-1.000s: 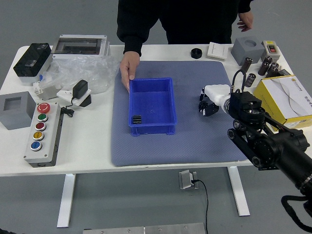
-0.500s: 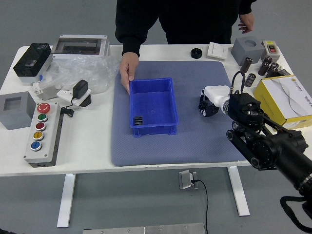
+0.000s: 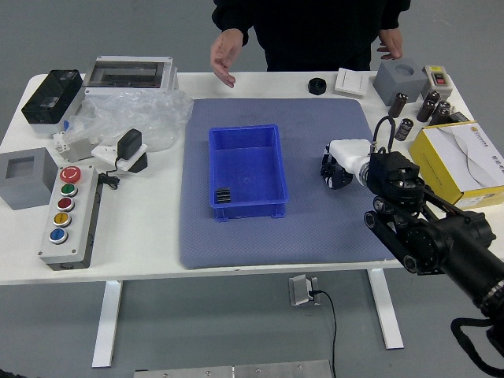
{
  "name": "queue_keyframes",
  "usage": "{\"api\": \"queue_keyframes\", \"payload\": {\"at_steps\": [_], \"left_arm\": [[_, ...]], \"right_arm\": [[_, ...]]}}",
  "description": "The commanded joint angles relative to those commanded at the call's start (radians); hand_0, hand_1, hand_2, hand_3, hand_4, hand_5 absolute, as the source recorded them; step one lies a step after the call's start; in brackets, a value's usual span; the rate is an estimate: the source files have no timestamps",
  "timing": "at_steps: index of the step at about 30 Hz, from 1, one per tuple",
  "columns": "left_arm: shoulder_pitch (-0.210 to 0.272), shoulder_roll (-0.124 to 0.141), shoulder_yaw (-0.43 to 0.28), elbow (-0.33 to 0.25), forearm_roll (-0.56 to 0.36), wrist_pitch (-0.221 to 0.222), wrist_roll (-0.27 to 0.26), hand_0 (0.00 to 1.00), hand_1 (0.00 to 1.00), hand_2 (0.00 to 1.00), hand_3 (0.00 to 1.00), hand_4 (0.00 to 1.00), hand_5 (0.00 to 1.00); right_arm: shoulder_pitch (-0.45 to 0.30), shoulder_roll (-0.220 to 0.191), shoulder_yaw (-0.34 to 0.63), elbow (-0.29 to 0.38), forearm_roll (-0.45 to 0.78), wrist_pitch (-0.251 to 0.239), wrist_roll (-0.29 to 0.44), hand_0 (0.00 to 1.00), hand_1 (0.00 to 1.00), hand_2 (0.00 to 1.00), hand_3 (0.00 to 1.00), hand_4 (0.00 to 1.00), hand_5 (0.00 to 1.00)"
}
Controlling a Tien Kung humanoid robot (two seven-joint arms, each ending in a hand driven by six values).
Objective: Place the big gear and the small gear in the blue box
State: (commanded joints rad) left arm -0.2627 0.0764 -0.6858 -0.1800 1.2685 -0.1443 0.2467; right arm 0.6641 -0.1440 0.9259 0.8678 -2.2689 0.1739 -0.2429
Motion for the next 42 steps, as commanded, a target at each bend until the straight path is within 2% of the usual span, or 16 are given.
{"api": "queue_keyframes", "payload": {"at_steps": [4,5,22,28,29,42], "left_arm": [[0.000,0.000,0.000,0.000,0.001,-0.001,0.000,0.787,0.761,0.755,0.690,0.584,0.305],[0.000,0.000,0.001,0.000,0.001,-0.001,0.000,0.787,0.761,0.755,0.689,0.583,0.305],[0.002,0.000,0.000,0.000,0.005,-0.002,0.000,0.788,0.761,0.755,0.690,0.582,0.304],[0.001,0.001,0.001,0.000,0.004,-0.001,0.000,0.788,0.761,0.756,0.690,0.582,0.304],[0.001,0.001,0.001,0.000,0.003,-0.001,0.000,0.788,0.762,0.755,0.690,0.581,0.304],[0.002,0.000,0.000,0.000,0.000,-0.001,0.000,0.788,0.761,0.756,0.690,0.582,0.304]], "right_arm": [[0.000,0.000,0.002,-0.002,0.000,-0.009,0.001,0.491,0.429,0.525,0.617,0.590,0.157],[0.000,0.001,0.002,-0.003,0.000,-0.011,0.001,0.489,0.400,0.477,0.586,0.581,0.130],[-0.005,0.007,0.003,-0.011,0.000,-0.018,0.000,0.483,0.389,0.461,0.571,0.578,0.108],[-0.003,0.006,0.009,-0.012,0.000,-0.033,0.000,0.479,0.383,0.441,0.552,0.575,0.098],[-0.003,0.006,0.009,-0.012,0.000,-0.035,0.000,0.479,0.377,0.414,0.520,0.570,0.075],[-0.003,0.002,0.021,-0.007,0.000,-0.046,0.001,0.487,0.374,0.402,0.503,0.559,0.068]]}}
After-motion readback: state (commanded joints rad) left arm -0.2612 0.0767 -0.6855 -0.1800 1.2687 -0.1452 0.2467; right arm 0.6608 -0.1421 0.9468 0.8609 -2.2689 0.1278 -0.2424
